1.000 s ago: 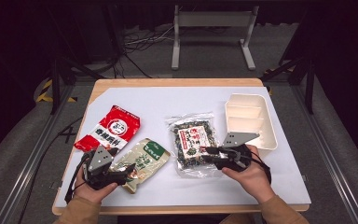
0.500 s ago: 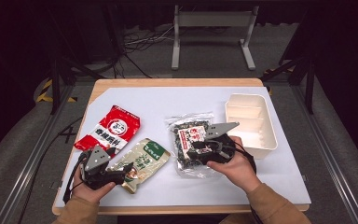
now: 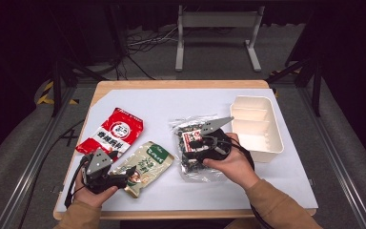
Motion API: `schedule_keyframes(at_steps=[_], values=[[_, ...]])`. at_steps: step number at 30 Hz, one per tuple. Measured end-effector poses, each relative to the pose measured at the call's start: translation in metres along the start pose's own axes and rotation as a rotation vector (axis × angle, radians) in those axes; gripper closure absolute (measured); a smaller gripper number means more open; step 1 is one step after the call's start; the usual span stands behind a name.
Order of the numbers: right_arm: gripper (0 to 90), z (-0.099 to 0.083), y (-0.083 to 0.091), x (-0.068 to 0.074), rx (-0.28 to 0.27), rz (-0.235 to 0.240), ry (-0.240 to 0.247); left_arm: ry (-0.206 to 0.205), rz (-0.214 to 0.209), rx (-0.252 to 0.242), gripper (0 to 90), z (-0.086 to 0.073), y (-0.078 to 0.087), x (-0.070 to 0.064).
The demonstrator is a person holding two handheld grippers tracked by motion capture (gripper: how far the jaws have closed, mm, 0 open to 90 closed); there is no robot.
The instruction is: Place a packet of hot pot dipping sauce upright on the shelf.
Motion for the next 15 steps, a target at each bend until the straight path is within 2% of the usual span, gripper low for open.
schedule_keyframes(at_steps=[10, 15], values=[[52.0, 0.012, -0.012, 0.002, 0.014, 0.016, 0.018, 0.011, 0.018, -0.002, 18.6, -0.004, 0.006, 0.002], [51.4, 0.020, -0.027, 0.005, 0.026, 0.037, 0.030, 0.022, 0.033, -0.002, 18.7, -0.009, 0.013, 0.004]])
Point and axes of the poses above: each handheld gripper's, and its own axes: y roughly backward along the jaws, z roughly out of its top, x roughly to its left, the point moved 9 cm from there along -y, roughly forward along the jaws, and after that the axes turned 1 degree about z, right-handed, at the moved point
